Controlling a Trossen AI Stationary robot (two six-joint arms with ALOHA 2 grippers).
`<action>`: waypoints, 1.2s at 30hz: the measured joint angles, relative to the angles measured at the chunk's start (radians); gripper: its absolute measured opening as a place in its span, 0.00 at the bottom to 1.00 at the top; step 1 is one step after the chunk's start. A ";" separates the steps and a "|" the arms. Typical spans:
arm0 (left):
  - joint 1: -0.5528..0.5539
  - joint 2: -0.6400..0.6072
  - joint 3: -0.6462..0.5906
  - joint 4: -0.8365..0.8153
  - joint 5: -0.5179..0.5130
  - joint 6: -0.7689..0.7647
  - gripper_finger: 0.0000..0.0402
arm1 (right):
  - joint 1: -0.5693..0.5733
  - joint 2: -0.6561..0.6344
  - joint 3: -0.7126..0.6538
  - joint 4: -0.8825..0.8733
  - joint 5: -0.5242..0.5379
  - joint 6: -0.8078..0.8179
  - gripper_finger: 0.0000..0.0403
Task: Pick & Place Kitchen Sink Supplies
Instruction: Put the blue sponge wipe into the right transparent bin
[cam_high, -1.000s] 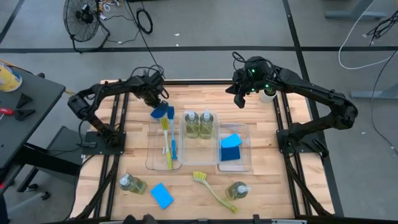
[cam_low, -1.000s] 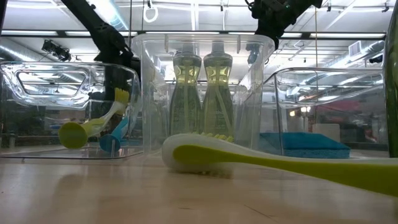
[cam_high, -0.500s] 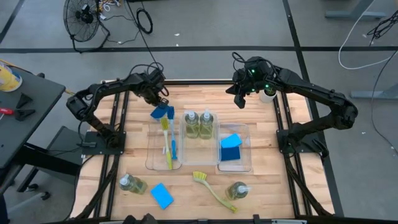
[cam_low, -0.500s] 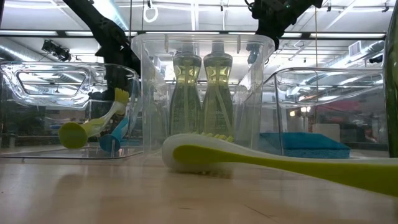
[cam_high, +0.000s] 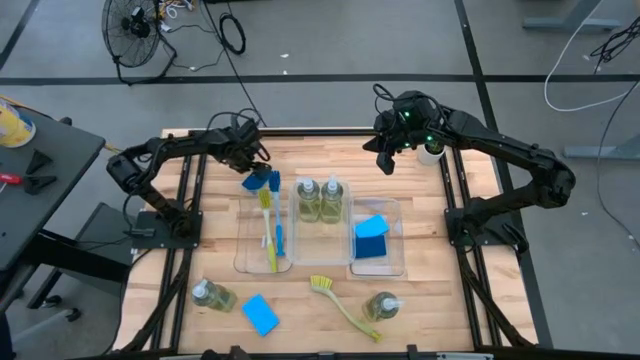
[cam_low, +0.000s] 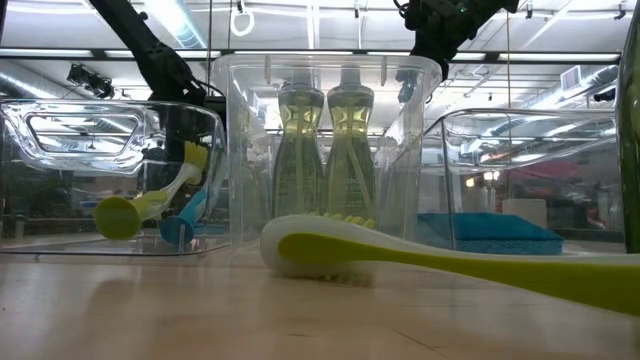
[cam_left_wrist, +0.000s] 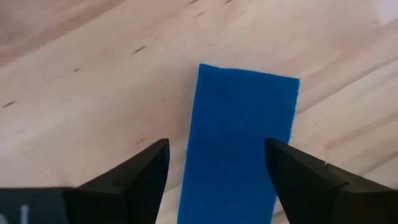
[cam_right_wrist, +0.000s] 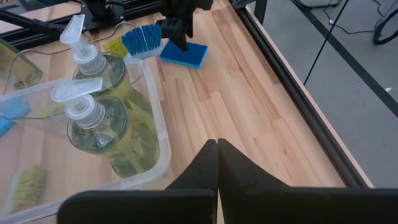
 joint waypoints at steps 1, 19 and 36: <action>0.000 0.000 -0.010 0.010 0.001 -0.001 0.67 | 0.000 0.000 0.000 0.000 0.000 0.000 0.00; 0.000 -0.002 -0.100 0.134 0.031 -0.047 0.48 | 0.000 0.000 0.000 0.001 0.002 0.000 0.00; 0.000 -0.001 -0.101 0.128 -0.027 -0.047 0.02 | 0.000 0.000 0.000 0.004 0.002 0.000 0.00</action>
